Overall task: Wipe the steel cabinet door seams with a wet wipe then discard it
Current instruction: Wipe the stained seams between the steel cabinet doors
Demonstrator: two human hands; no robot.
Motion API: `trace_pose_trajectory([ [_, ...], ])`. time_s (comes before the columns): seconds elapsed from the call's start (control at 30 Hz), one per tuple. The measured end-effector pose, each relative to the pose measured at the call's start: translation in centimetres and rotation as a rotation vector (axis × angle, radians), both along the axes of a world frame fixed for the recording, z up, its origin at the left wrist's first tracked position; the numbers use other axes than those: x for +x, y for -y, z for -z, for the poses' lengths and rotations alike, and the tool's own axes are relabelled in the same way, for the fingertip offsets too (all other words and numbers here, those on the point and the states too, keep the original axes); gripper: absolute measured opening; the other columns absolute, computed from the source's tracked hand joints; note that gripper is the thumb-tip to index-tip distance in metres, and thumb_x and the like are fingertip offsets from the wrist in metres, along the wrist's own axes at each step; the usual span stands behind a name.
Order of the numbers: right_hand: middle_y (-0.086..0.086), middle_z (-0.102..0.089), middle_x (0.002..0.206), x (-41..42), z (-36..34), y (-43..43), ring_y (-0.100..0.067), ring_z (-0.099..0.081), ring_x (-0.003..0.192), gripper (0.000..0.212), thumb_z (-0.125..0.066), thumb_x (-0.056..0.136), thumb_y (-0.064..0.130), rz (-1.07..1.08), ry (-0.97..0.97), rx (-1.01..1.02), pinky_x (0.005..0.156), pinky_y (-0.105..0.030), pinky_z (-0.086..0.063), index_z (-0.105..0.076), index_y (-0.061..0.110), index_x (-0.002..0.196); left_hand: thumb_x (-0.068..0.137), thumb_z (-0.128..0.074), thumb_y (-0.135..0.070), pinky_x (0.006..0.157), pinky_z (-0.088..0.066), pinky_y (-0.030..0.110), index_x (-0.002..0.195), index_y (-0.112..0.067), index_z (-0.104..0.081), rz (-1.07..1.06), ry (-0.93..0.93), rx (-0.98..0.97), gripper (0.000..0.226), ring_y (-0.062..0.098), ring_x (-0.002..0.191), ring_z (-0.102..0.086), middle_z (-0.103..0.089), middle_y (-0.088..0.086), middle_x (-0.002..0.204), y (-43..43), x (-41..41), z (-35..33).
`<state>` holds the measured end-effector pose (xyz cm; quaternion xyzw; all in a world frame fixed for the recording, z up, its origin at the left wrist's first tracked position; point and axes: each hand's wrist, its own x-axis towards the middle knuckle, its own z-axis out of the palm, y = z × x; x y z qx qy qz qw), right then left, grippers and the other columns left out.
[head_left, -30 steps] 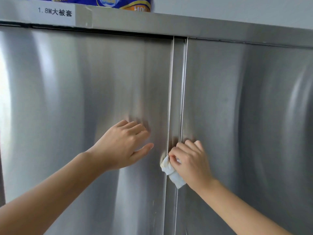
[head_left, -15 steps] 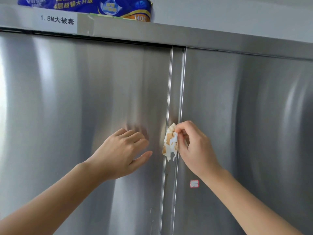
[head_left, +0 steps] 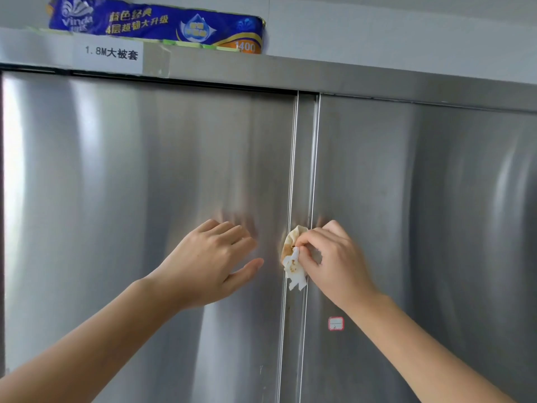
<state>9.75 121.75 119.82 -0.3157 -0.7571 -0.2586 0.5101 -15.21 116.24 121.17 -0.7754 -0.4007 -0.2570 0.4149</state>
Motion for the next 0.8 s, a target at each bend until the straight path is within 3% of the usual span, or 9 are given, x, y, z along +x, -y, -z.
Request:
trace_pose_trajectory([
  [0.1, 0.016, -0.060, 0.073, -0.2, -0.3, 0.0, -0.013, -0.043, 0.078, 0.018, -0.067, 0.085, 0.032, -0.018, -0.009, -0.021, 0.063, -0.023, -0.039, -0.061, 0.025, 0.069, 0.107, -0.028, -0.052, 0.076, -0.048, 0.040, 0.101, -0.019, -0.066, 0.000, 0.002, 0.004, 0.050, 0.023, 0.078, -0.058, -0.064, -0.005, 0.094, 0.0, 0.1, -0.2],
  [0.23, 0.014, -0.060, 0.078, -0.6, -0.5, -0.5, -0.015, -0.048, 0.081, 0.021, -0.082, 0.073, 0.021, 0.062, 0.024, -0.001, 0.065, -0.020, -0.034, -0.061, 0.024, 0.074, 0.106, -0.030, -0.051, 0.075, -0.048, 0.040, 0.101, -0.019, -0.066, 0.002, -0.008, 0.006, 0.048, 0.023, 0.078, -0.059, -0.064, -0.004, 0.094, 0.1, 0.3, -0.2],
  [0.43, 0.005, -0.058, 0.092, 0.0, -0.6, -1.5, -0.021, -0.050, 0.081, 0.019, -0.076, 0.078, 0.005, 0.046, 0.036, 0.129, 0.075, -0.027, -0.043, -0.069, 0.019, 0.087, 0.106, -0.031, -0.051, 0.076, -0.048, 0.040, 0.100, -0.019, -0.065, -0.009, -0.007, 0.002, 0.047, 0.023, 0.079, -0.059, -0.064, -0.005, 0.095, 0.0, 0.1, -0.5],
  [0.6, 0.005, -0.062, 0.089, 0.0, 0.1, -1.9, -0.024, -0.051, 0.078, 0.007, -0.070, 0.087, 0.016, 0.075, 0.049, 0.211, 0.072, -0.038, -0.045, -0.075, 0.020, 0.090, 0.106, -0.029, -0.052, 0.077, -0.048, 0.041, 0.101, -0.019, -0.065, -0.018, 0.001, -0.007, 0.049, 0.023, 0.077, -0.058, -0.064, -0.004, 0.094, -0.3, 0.2, -0.4],
  [0.8, 0.009, -0.065, 0.093, 0.7, 1.9, -1.7, -0.025, -0.055, 0.080, 0.022, -0.075, 0.076, 0.023, 0.125, 0.138, 0.224, 0.069, -0.039, -0.040, -0.074, 0.024, 0.098, 0.106, -0.033, -0.050, 0.074, -0.049, 0.040, 0.099, -0.019, -0.067, 0.020, -0.007, 0.020, 0.046, 0.024, 0.075, -0.058, -0.064, -0.004, 0.091, -0.7, 0.6, -0.1],
])
